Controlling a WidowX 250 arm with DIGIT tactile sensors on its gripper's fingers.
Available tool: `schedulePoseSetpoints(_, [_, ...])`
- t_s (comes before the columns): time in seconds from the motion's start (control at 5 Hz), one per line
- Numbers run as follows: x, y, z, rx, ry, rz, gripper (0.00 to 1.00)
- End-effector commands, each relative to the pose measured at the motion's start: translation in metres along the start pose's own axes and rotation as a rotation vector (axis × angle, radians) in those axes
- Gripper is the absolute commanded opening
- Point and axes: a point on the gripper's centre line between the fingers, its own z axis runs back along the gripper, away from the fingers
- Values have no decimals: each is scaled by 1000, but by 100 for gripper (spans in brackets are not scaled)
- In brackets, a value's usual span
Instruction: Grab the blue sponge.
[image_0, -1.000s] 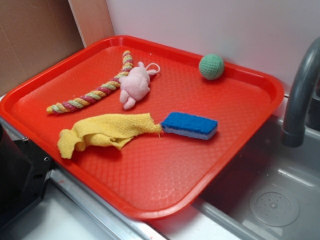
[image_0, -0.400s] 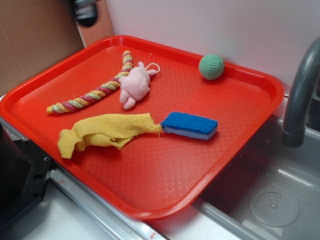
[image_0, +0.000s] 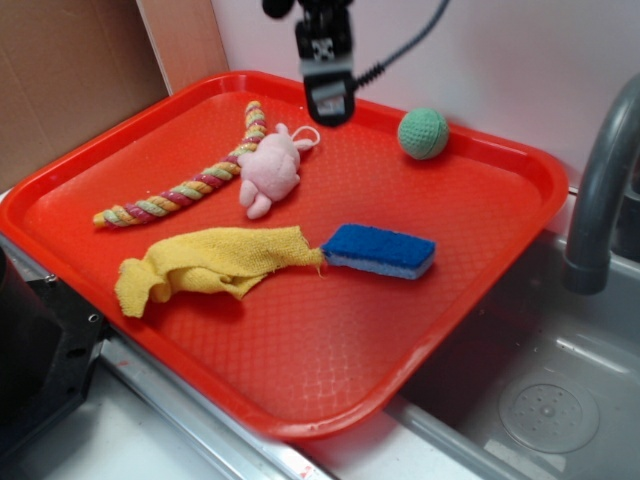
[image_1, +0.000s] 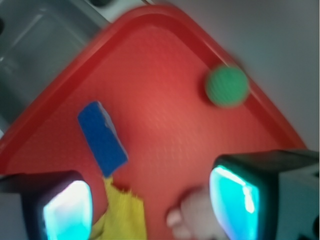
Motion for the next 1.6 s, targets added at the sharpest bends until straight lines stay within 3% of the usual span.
schedulePoseSetpoints(0.0, [-6,-78,-22,-53,-3,-369,100])
schedulePoseSetpoints(0.2, [-3,-81,-40,0,140,-202,100])
schedulePoseSetpoints(0.6, [-3,-81,-40,0,140,-202,100])
schedulePoseSetpoints(0.8, [-6,-58,-61,35,155,-238,100])
schedulePoseSetpoints(1.0, [4,-42,-76,18,109,-251,100])
schedulePoseSetpoints(1.2, [8,-47,-94,-2,161,-282,100])
schedulePoseSetpoints(1.4, [2,-87,-101,-29,157,-331,100])
